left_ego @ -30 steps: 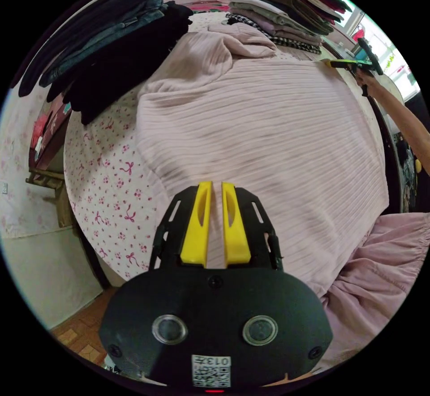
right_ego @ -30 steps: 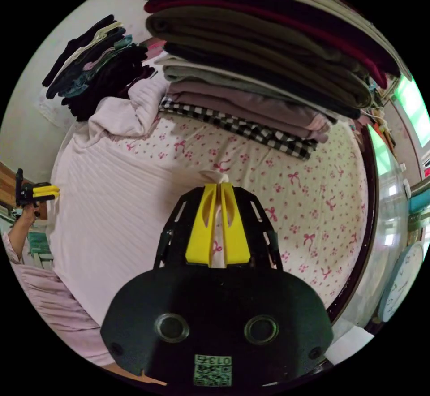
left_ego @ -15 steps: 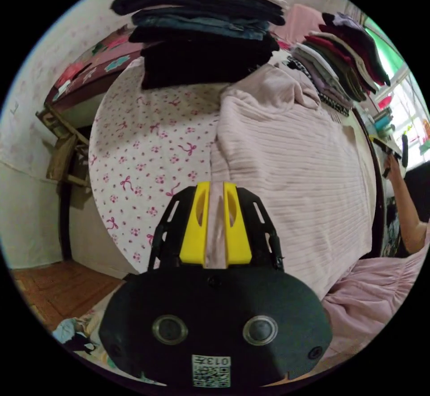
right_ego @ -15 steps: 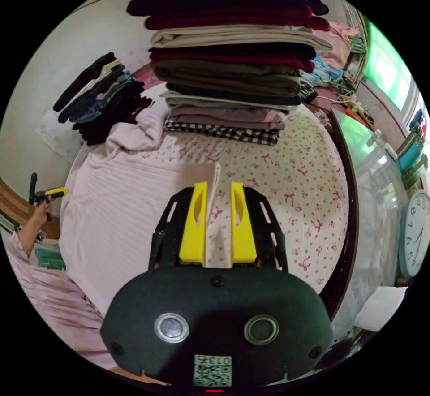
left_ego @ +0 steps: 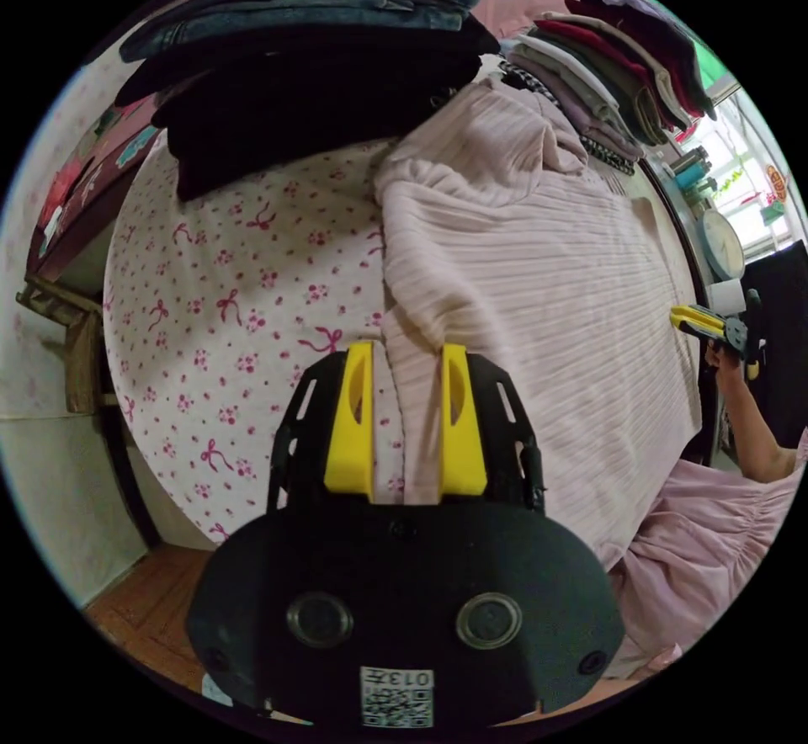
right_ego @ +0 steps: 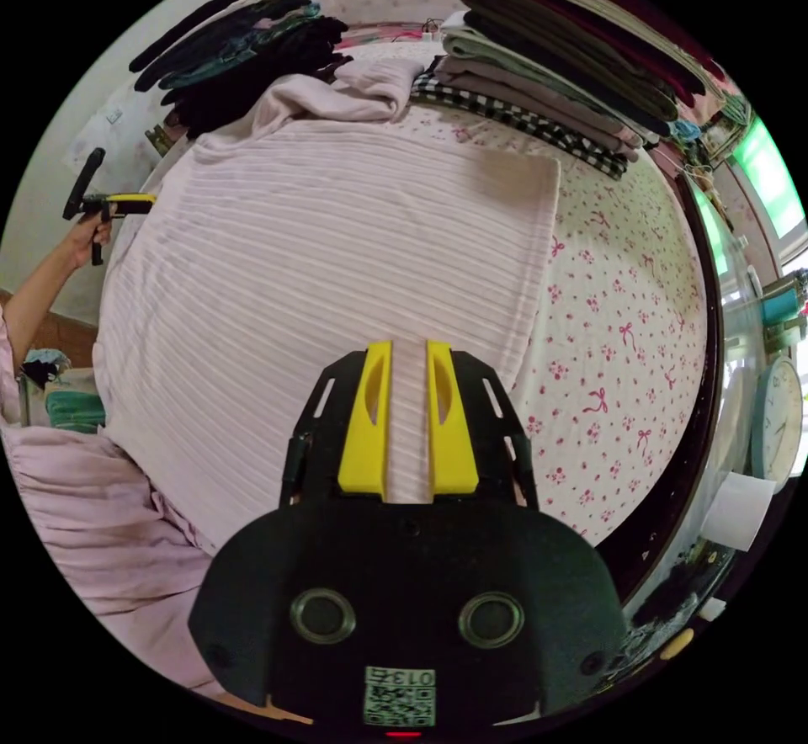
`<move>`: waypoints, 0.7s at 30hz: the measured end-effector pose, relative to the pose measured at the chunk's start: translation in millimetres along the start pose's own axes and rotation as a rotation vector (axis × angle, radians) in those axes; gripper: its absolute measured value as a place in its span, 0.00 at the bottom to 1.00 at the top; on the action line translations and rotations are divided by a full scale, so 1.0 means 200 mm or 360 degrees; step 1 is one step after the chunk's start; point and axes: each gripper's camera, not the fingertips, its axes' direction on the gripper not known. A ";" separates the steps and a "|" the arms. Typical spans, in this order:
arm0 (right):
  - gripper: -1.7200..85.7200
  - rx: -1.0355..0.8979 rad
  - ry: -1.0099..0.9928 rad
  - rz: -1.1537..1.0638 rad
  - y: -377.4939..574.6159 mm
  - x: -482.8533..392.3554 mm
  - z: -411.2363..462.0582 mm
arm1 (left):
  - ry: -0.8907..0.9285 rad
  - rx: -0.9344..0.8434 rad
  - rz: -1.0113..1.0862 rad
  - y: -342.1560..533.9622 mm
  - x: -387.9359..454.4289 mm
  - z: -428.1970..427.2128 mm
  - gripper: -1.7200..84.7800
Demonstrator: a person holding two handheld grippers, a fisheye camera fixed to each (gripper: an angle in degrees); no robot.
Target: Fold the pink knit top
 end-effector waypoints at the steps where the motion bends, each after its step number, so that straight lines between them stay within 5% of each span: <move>1: 0.10 -0.0004 0.0015 -0.0001 0.00 -0.01 0.00 | -0.0013 -0.0003 0.0003 0.00 0.01 0.00 0.12; 5: 0.10 -0.0002 0.0032 -0.0006 0.00 -0.06 -0.03 | -0.0085 -0.0015 0.0114 0.01 0.10 -0.06 0.07; 9: 0.10 0.0009 0.0005 0.0001 0.02 -0.08 -0.07 | -0.0462 0.0132 0.0031 0.15 0.15 -0.27 0.07; 16: 0.09 0.0027 0.0032 -0.0018 0.06 -0.15 -0.14 | 0.0173 0.0193 -0.0497 0.31 -0.25 -0.18 0.11; 21: 0.06 0.0087 0.0053 -0.0041 0.10 -0.22 -0.28 | -0.0030 0.0365 -0.0450 0.38 -0.15 -0.33 0.11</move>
